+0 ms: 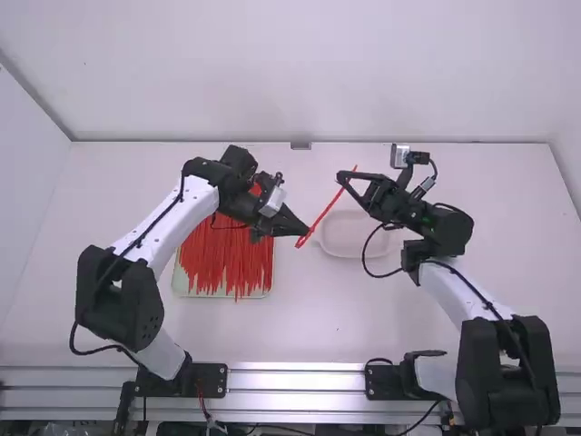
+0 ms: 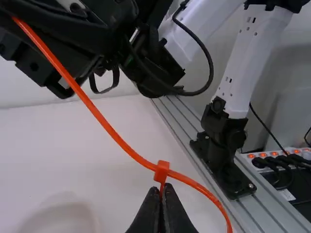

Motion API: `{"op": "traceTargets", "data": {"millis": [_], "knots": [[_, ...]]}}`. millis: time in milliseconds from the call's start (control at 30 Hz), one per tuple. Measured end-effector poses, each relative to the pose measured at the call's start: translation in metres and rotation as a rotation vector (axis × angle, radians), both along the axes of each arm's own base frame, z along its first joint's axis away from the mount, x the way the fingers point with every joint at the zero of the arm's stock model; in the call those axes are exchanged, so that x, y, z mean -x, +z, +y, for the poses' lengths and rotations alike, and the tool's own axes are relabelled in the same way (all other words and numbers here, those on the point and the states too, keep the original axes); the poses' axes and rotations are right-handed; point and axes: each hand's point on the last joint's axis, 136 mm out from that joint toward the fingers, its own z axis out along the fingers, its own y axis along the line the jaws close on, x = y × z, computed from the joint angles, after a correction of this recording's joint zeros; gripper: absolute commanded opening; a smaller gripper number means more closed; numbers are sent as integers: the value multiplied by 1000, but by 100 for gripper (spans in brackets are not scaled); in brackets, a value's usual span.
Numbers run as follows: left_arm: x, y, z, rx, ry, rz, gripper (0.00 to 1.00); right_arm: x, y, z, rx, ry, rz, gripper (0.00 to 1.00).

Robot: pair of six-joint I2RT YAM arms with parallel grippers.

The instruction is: Fasten the cable tie

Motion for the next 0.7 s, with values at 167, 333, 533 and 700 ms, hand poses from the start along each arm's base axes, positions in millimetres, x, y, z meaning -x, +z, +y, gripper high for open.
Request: {"op": "traceTargets", "data": {"millis": [167,333,533,700], "knots": [[2,-3,1,-1,-1,12,2,-2,1,-6,-3,-16,-4,0],[2,-4,1,-1,-1,11,2,-3,2,-8,-5,-22,-2,0],[3,-6,1,-6,-1,20,2,-4,2,-9,-7,-27,-1,0],[3,-6,1,-4,-2,19,2,-7,2,-16,-6,-47,0,0]]}}
